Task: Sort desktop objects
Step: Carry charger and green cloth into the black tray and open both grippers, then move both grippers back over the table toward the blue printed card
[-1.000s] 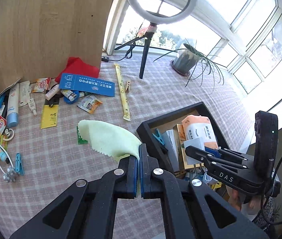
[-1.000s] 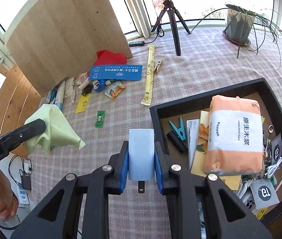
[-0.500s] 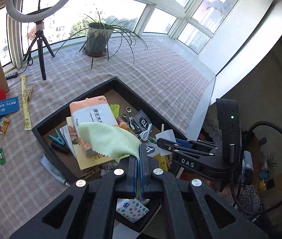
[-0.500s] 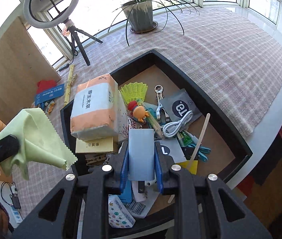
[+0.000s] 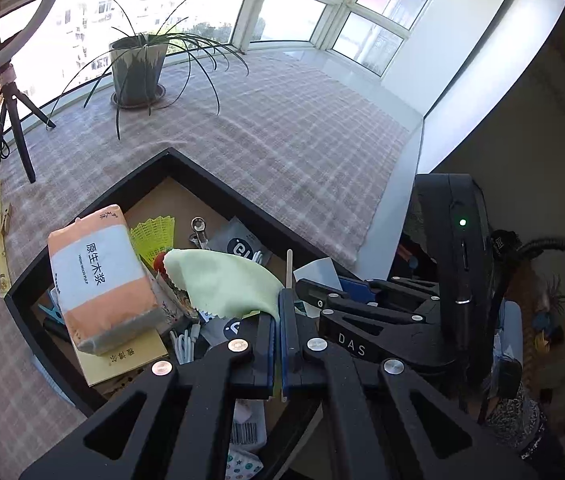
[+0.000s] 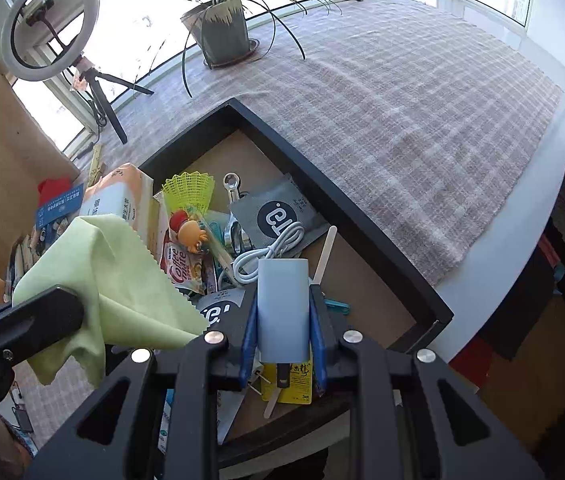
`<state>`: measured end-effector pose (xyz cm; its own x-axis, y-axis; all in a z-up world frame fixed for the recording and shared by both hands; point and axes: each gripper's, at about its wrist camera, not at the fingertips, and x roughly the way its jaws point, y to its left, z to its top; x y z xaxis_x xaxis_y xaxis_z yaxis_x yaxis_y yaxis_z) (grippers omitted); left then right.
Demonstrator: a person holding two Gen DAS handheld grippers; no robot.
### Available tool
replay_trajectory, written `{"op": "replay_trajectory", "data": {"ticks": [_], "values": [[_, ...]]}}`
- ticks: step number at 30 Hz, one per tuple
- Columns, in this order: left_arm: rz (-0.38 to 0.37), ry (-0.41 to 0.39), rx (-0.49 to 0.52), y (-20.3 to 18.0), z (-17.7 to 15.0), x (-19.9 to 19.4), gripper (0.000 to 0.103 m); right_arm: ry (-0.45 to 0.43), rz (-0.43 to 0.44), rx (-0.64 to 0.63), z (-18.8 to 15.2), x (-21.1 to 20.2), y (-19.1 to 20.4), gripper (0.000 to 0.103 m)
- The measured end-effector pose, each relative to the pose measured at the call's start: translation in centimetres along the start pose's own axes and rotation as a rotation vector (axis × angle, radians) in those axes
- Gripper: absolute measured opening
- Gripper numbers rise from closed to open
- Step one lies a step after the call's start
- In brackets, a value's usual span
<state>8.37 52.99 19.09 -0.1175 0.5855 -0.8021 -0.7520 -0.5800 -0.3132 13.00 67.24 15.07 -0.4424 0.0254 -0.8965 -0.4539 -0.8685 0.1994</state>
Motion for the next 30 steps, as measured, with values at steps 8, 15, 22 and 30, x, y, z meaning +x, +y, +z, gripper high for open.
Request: {"op": "replay_trajectory", "data": {"ticks": [8,15,22,30], "values": [[0.008,0.007,-0.021,0.5,0.3,0.6,0.030,-0.005,-0.012,-0.017,0.8,0.0,0.6,0.035],[0.030,-0.020,-0.065,3.1,0.2,-1.2,0.030,-0.026,0.002,-0.043,1.5,-0.7,2.5,0.039],[0.089,-0.055,-0.155,8.7,-0.5,-4.7,0.030,-0.047,0.047,-0.115,2.5,-1.2,7.3,0.039],[0.198,-0.087,-0.328,18.6,-3.2,-8.7,0.030,-0.045,0.124,-0.272,4.0,-0.6,16.0,0.045]]}}
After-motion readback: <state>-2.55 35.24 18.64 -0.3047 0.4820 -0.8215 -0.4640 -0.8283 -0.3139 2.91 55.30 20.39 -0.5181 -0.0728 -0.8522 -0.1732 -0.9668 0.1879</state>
